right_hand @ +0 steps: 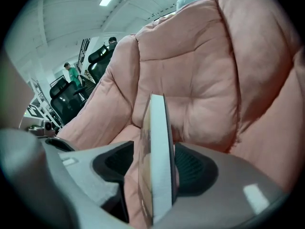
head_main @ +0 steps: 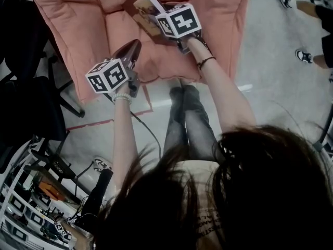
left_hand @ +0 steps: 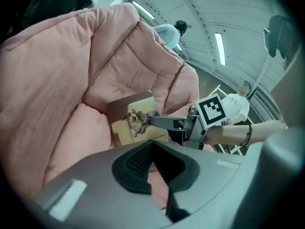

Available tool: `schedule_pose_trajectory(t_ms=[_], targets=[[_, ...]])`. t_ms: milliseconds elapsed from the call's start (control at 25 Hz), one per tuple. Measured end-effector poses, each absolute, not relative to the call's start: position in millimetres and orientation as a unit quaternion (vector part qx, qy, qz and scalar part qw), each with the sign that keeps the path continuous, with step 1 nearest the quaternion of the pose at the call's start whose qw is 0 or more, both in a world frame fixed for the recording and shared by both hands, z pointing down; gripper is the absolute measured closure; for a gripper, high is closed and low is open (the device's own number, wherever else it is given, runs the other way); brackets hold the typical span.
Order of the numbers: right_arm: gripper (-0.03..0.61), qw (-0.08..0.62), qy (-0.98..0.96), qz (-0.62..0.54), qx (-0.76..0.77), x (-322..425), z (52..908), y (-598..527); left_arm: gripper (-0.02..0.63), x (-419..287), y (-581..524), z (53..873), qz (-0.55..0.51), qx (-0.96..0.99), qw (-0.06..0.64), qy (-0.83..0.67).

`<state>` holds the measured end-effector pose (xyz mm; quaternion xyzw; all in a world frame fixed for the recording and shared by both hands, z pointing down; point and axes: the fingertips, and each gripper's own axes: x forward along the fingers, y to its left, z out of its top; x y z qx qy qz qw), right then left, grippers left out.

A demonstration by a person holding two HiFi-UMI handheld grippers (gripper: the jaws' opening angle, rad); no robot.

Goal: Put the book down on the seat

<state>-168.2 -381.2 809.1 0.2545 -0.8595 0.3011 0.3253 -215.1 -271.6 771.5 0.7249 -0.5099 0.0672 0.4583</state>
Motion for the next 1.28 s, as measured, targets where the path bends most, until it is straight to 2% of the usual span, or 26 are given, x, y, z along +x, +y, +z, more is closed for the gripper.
schedule_pose_trajectory(t_ms=[440,960,1160,1280], targets=[[0.282,0.338,-0.851,0.277,0.292,-143.8,816.9,-381.3,0.615,-206.5,-261.9,774.5,0.069,0.725,0.46,-0.508],[0.281,0.32,-0.857,0.291,0.282,-139.8,778.6,-364.5,0.615,-199.0,-259.2,742.8,0.056,0.729,0.45,-0.513],[0.343,0.311,-0.868,0.286,0.262,-142.0,737.2,-340.0,0.615,-188.8,-249.3,706.3,0.037,0.731,0.445,-0.516],[0.419,0.294,-0.873,0.282,0.269,-137.4,704.5,-334.9,0.615,-180.9,-246.3,679.5,0.028,0.734,0.438,-0.518]])
